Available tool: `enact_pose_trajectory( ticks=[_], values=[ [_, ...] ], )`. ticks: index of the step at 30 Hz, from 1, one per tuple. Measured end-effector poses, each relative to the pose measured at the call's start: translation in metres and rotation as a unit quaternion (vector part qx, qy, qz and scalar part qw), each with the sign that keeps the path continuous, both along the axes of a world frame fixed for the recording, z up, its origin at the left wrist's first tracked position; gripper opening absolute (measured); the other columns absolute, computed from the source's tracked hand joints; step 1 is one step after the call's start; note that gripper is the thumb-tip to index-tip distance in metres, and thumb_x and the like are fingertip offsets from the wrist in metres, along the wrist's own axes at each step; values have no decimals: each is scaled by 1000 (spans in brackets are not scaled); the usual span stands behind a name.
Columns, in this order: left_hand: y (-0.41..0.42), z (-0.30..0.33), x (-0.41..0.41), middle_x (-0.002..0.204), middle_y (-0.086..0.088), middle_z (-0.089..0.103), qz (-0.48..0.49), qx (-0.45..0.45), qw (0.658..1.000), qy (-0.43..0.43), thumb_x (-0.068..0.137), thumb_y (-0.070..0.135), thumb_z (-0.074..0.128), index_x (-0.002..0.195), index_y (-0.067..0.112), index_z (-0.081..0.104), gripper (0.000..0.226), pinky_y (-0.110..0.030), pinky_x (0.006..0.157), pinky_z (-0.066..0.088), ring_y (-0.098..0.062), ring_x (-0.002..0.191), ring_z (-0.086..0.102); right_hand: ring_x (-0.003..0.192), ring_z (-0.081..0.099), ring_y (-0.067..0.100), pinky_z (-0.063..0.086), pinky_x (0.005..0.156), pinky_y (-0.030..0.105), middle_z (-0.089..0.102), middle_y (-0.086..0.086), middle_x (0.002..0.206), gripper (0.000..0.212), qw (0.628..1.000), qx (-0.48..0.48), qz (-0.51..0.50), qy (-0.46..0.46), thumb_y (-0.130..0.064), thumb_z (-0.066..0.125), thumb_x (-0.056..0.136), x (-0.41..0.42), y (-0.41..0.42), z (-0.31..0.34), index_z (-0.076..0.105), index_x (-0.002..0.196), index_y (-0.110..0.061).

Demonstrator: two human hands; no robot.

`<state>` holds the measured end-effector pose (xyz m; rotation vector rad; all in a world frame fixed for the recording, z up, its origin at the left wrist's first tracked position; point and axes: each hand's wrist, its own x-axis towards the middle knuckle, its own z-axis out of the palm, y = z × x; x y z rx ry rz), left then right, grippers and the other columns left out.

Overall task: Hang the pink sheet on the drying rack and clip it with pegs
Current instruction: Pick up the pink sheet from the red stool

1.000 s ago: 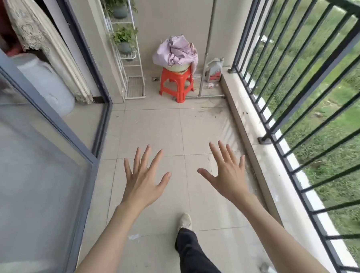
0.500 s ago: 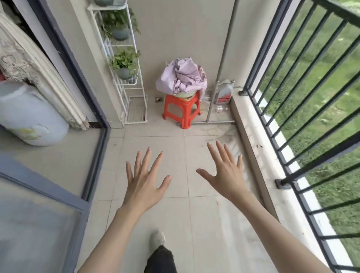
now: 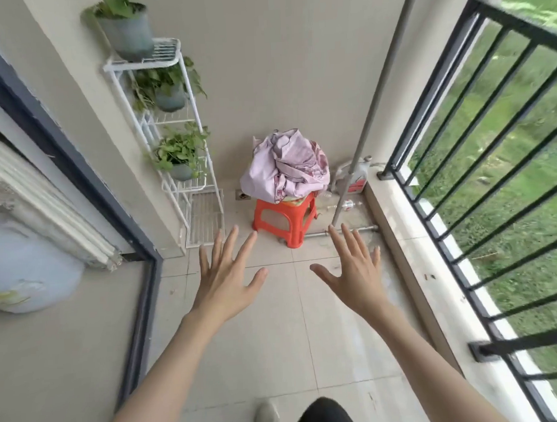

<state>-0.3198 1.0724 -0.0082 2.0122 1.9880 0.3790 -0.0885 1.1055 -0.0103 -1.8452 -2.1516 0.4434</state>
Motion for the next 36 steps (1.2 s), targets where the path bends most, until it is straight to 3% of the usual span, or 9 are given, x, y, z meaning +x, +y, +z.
enact_pose_trajectory(
  ticks=[9,19,28,33,36],
  values=[
    [154,-39,-26,157,2,-11,-22,-77,997,6,91,53,37,146,38,-1,68,-49,115,-8,-18,142,-19,146,0,18,3,114,55,8,-3,158,78,998,-54,-33,4,-60,49,84,-21,157,-36,10,148,-35],
    [361,-28,-30,158,2,-3,-14,-76,997,7,91,51,40,147,36,6,67,-49,115,-4,-18,143,-13,145,7,17,8,113,54,12,-4,158,81,996,-71,-33,39,-64,46,82,-25,363,-47,13,148,-32],
    [469,-81,-35,158,4,-4,-62,-197,978,6,90,52,42,147,32,8,69,-52,115,0,-20,144,-12,144,13,19,13,113,52,19,-1,156,76,990,-130,-59,15,-58,50,85,-18,466,-84,19,147,-28],
    [540,-119,-44,158,3,-5,-101,-244,965,-2,90,50,44,146,34,5,71,-55,113,3,-22,144,-10,143,15,19,17,113,51,21,-2,155,74,977,-181,-109,35,-55,53,85,-29,507,-121,21,147,-29],
    [589,-148,-49,158,1,-2,-135,-272,953,13,91,46,45,147,30,6,70,-55,113,7,-24,144,-6,143,19,19,20,114,44,24,1,154,73,959,-221,-158,81,-51,54,87,-36,538,-154,23,147,-23]
  ],
)
